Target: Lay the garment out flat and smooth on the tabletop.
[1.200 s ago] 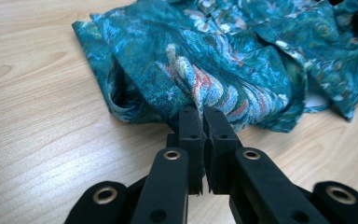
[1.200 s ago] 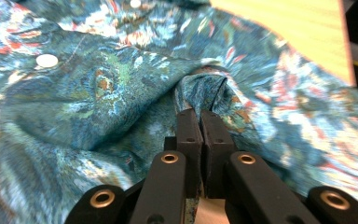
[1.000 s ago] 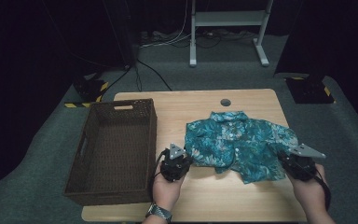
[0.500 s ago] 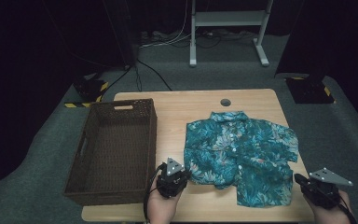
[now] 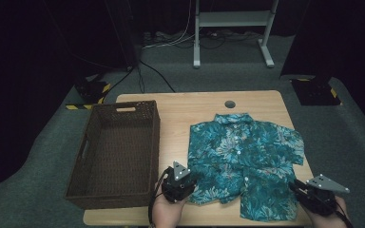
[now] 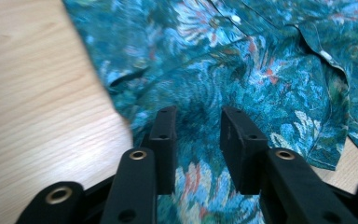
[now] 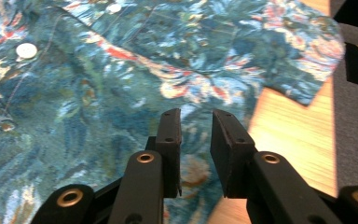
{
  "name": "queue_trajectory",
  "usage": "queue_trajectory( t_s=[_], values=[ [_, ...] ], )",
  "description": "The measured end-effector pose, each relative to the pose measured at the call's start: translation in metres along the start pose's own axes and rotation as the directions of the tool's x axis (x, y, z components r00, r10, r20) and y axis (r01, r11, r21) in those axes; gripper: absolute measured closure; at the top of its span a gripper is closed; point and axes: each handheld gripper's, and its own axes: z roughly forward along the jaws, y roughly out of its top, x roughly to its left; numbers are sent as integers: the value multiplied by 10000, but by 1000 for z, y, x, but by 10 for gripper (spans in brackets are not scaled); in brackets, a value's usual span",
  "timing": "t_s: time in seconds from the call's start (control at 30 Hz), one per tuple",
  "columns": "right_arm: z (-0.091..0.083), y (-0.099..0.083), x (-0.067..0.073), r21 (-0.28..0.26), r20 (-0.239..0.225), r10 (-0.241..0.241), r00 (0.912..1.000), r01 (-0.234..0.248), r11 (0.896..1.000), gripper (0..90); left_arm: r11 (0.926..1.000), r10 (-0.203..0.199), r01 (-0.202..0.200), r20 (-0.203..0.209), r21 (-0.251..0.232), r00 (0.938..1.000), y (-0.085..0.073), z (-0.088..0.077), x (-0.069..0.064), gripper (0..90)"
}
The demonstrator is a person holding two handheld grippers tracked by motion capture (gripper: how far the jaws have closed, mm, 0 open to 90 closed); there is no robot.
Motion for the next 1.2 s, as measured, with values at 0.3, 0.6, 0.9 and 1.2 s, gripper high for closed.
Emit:
queue_trajectory(
  t_s=[0.3,0.6,0.9,1.2],
  values=[
    [23,-10,11,943,-311,-152,9994,181,9954,667,9927,102,-118,142,1198,9998,-8,49,-3,634],
    [46,-1,3,1179,-377,-154,9992,198,9928,653,9911,45,-50,40,1332,10000,-7,66,4,614],
    [65,12,-5,971,-519,14,9987,36,9953,655,9925,-81,119,-318,1214,9995,0,73,16,614],
    [93,37,-11,1003,-503,-37,9987,87,9949,656,9934,-369,439,-669,1061,9971,9,83,30,613]
  ],
)
